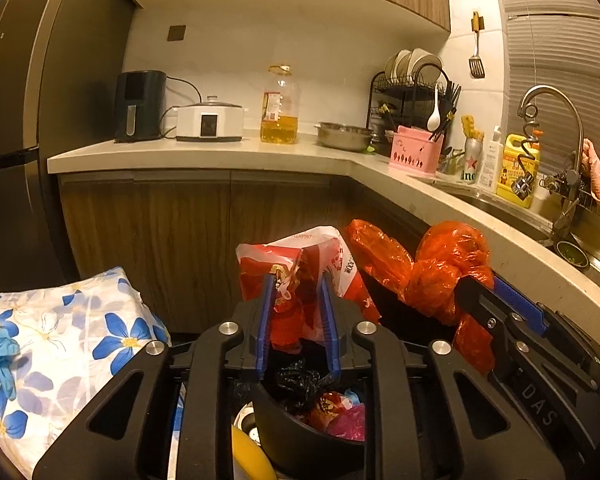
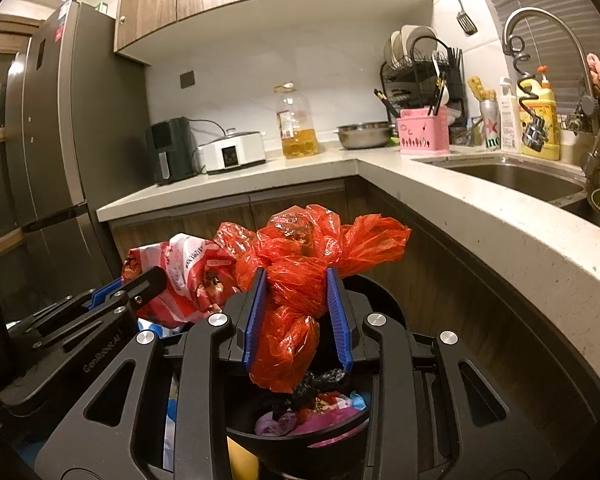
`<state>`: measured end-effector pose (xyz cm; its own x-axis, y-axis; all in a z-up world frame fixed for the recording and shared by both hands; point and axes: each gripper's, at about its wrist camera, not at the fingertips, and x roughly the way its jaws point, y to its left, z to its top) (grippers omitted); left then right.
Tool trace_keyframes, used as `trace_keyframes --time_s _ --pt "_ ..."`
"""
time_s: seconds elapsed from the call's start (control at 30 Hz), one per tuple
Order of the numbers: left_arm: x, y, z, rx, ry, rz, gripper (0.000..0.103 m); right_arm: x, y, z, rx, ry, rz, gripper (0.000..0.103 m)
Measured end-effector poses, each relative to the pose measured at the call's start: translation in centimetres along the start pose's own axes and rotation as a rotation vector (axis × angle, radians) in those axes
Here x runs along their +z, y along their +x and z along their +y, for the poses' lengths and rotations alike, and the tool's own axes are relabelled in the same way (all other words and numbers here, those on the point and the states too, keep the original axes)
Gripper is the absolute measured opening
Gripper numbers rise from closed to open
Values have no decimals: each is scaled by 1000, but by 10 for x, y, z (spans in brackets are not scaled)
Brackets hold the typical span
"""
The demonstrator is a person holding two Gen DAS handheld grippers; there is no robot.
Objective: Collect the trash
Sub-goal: 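Open both grippers to drop the red bag and wrapper into the bin, then move both grippers back over the red cups on the table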
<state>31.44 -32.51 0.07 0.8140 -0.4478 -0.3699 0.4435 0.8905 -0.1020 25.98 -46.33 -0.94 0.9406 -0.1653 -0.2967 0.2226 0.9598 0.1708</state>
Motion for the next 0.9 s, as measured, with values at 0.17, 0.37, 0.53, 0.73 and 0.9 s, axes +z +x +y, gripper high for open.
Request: trace_keyframes --time_s 0.17,0.37,0.53,0.73,0.9 --pt "-5 4 2 17 6 11 37 -2 5 -5 -14 6 15 42" --pt "-9 -1 14 51 -27 2 69 -5 0 -9 -28 13 16 52" --pt "-16 -11 26 105 -50 8 86 -8 -8 -7 -35 17 19 62" --pt "-33 -33 40 175 -58 34 95 -13 -22 0 -26 11 20 77" --pt "-44 -58 46 224 -51 25 97 -20 -37 9 -18 -2 20 83"
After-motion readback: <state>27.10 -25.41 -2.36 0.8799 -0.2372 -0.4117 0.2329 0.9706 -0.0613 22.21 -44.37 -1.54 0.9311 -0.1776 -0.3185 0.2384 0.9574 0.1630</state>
